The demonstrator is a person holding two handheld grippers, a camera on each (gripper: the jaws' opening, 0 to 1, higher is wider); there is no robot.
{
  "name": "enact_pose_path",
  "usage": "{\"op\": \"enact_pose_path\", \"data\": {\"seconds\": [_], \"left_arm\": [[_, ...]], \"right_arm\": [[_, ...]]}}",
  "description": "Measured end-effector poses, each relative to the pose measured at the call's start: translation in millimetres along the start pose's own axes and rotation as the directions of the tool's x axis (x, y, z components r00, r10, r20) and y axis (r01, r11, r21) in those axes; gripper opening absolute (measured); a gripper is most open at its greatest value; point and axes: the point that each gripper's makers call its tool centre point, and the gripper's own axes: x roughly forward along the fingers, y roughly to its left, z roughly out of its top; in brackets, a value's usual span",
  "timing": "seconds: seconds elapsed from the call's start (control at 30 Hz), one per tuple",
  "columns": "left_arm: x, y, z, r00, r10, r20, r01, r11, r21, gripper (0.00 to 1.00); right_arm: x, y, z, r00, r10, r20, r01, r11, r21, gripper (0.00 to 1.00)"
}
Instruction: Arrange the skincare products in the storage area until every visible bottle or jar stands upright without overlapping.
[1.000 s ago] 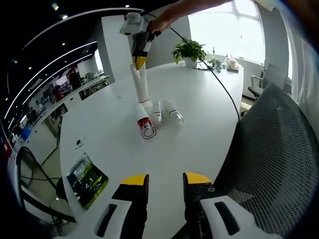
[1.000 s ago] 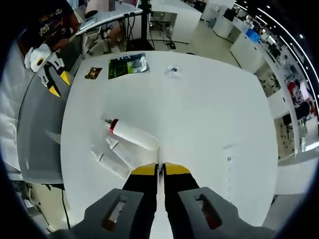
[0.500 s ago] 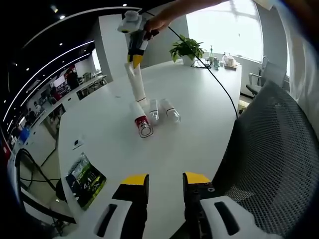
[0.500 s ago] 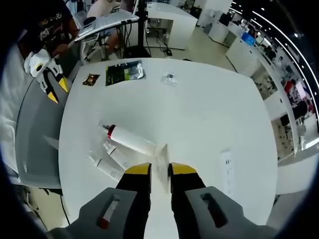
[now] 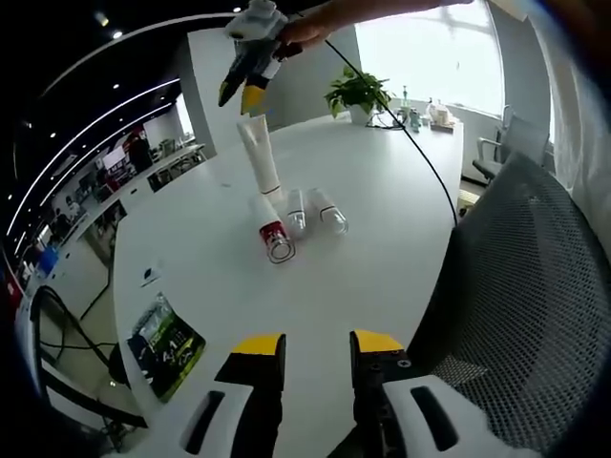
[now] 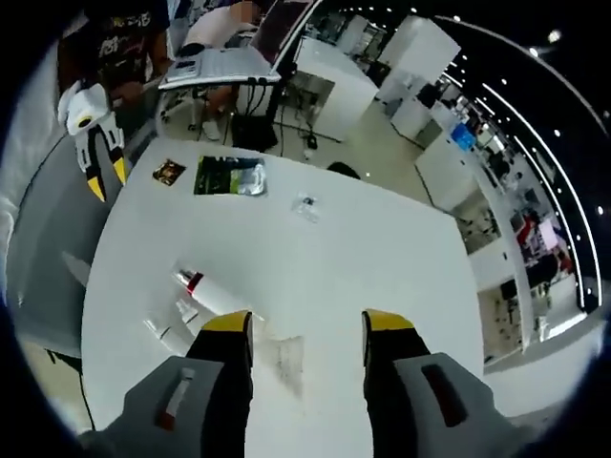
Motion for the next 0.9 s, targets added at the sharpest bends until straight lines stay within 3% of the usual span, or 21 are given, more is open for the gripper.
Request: {"op": "enact_pose_path", "data": {"seconds": [0.1, 0.2, 0.33, 0.43, 0.5, 0.57, 0.6, 0.67, 0.73, 0.77, 0.9], "left_arm": [[0, 0.5, -0.4, 1.0, 0.003, -0.002, -0.003, 1.0, 0.001, 0.27], [0, 0.3, -0.6, 1.0, 0.001, -0.004, -0.001, 1.0, 0.002, 0.27], [0, 0.5, -0.3, 1.0, 0.001, -0.002, -0.001, 1.0, 0.003, 0.27], [0, 1.2, -0.2, 1.0, 0.004, -0.003, -0.004, 1.0, 0.002, 0.27], [-1, 1.9, -0.2, 1.0, 0.007, -0.002, -0.007, 1.0, 0.0, 0.27], [-1, 3.2, -0.6, 1.0, 0.014, -0.003, -0.014, 1.0, -0.002, 0.27], [-1, 3.9, -0.7, 1.0, 0.017, -0.004, -0.017, 1.0, -0.004, 0.26], [-1, 4.7, -0.6, 1.0, 0.02, -0.003, -0.02, 1.0, -0.007, 0.26], [-1, 4.9, -0.4, 1.0, 0.021, -0.001, -0.021, 1.0, -0.007, 0.26], [-1, 4.8, -0.6, 1.0, 0.021, -0.002, -0.021, 1.0, -0.007, 0.26], [-1, 3.7, -1.0, 1.0, 0.018, -0.004, -0.018, 1.0, -0.006, 0.25]], "right_arm": [[7, 2, 9.7, 1.0, -0.005, 0.004, 0.005, 0.998, -0.055, 0.43], [13, 8, 12.9, 1.0, 0.02, 0.012, -0.019, 0.999, -0.043, 0.43], [31, 33, 5.3, 0.992, 0.109, -0.07, -0.115, 0.991, -0.076, 0.39], [57, 72, 3.4, 0.967, 0.221, -0.13, -0.239, 0.96, -0.144, 0.39], [68, 87, -5.1, 0.947, 0.263, -0.186, -0.297, 0.937, -0.186, 0.39], [81, 102, -20.1, 0.914, 0.284, -0.288, -0.363, 0.891, -0.274, 0.39], [88, 106, -29.9, 0.898, 0.274, -0.346, -0.392, 0.855, -0.34, 0.38], [98, 115, -39.8, 0.874, 0.274, -0.401, -0.432, 0.817, -0.383, 0.36], [106, 123, -39.9, 0.873, 0.292, -0.391, -0.437, 0.824, -0.361, 0.34], [111, 128, -42.3, 0.862, 0.312, -0.4, -0.457, 0.821, -0.343, 0.34], [124, 131, -50.7, 0.854, 0.292, -0.431, -0.46, 0.811, -0.362, 0.31]]}}
